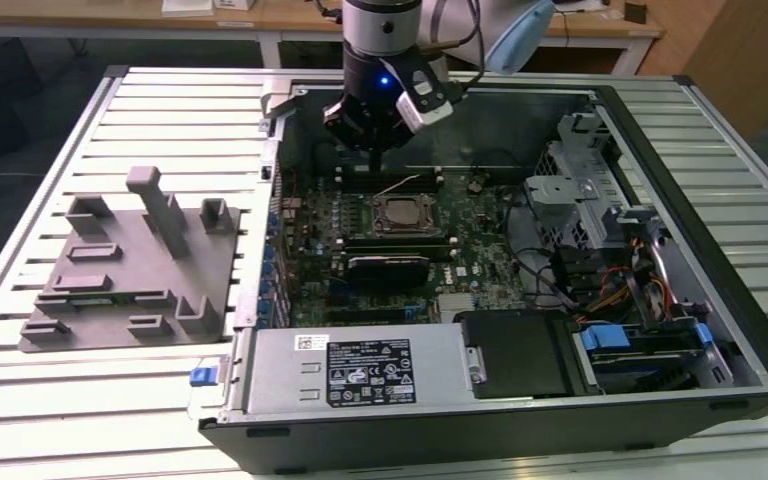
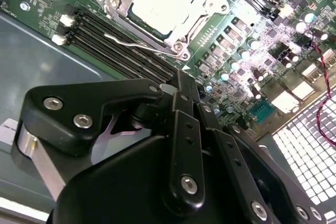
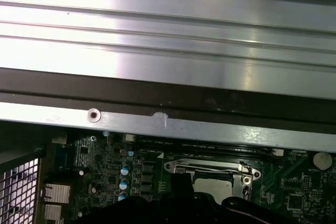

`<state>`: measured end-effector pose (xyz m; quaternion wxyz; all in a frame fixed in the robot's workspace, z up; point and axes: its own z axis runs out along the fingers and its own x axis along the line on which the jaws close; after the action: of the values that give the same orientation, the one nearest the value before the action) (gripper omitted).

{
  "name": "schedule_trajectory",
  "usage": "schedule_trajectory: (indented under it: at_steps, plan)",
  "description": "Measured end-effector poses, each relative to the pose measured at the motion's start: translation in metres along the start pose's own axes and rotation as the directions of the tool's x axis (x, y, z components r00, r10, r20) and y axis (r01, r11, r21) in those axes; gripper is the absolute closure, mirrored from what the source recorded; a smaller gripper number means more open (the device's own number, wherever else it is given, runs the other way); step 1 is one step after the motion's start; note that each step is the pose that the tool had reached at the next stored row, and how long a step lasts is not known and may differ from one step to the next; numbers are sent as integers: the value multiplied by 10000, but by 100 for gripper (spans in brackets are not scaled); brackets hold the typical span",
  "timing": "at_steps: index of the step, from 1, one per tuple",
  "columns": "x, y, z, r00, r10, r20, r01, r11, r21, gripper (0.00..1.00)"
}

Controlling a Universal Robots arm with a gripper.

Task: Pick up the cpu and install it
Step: 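Install the first cpu locking lever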

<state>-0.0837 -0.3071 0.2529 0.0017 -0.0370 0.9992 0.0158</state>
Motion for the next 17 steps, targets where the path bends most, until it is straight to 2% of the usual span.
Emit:
schedule_trajectory:
  at_steps: [5, 6, 8, 9, 17]
  plan:
    - [-22, -2, 6, 10000, 0, 1, 0, 10000, -24, 89]
    - [-24, -3, 9, 10000, 0, 6, 0, 10000, -98, 89]
    - [-28, -6, 16, 10000, 2, 28, -1, 9993, -375, 89]
    - [-31, -7, 19, 10000, 2, 32, -1, 9991, -415, 89]
    - [-65, -23, 55, 10000, 3, 30, -2, 9991, -428, 89]
